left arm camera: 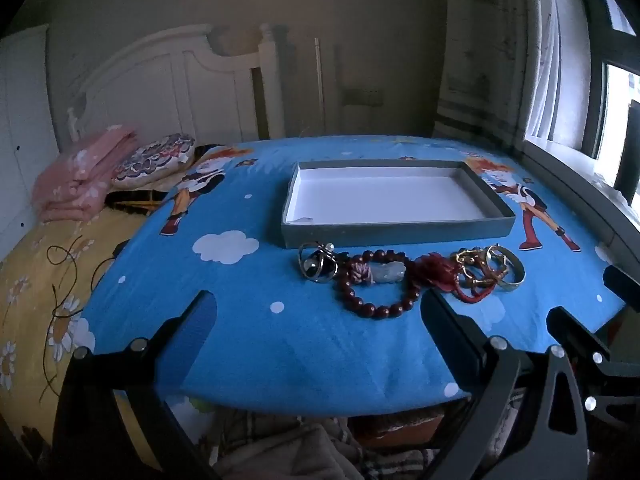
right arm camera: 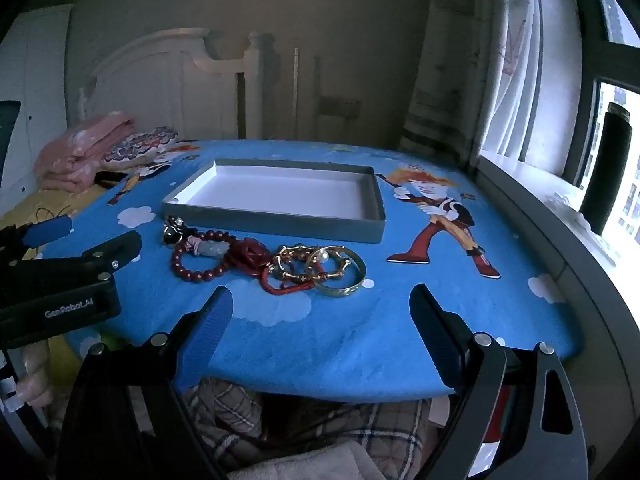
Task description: Organize jewelry
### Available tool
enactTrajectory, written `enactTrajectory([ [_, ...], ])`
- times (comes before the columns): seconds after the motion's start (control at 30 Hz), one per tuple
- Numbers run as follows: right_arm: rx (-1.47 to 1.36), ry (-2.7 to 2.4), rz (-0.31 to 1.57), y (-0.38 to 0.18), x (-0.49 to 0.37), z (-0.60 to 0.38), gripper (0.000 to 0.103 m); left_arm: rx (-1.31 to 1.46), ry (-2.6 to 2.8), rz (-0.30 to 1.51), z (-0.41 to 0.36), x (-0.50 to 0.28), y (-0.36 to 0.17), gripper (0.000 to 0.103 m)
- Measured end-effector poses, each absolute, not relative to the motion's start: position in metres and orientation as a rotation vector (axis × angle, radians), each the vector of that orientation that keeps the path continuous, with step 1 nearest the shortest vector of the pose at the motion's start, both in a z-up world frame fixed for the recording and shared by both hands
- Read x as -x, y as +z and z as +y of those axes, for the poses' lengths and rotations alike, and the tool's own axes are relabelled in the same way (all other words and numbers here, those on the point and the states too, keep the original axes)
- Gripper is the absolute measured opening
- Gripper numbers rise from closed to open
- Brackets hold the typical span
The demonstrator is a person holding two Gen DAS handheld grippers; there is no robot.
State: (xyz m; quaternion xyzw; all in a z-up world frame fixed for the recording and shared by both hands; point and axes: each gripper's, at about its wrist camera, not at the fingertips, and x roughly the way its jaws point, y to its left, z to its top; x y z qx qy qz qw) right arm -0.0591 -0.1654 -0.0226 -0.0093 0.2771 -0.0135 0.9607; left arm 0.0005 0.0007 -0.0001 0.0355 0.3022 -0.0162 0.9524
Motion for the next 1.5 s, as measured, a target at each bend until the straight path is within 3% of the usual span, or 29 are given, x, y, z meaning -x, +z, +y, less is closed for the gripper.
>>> enactTrajectory([
  [1.5, 0.039, -0.01, 0.579, -0.0255, 0.058, -0.1593, 0.085, -0.063, -0.036, 0.618, 0.0009, -0.0006, 0.0, 0.098],
])
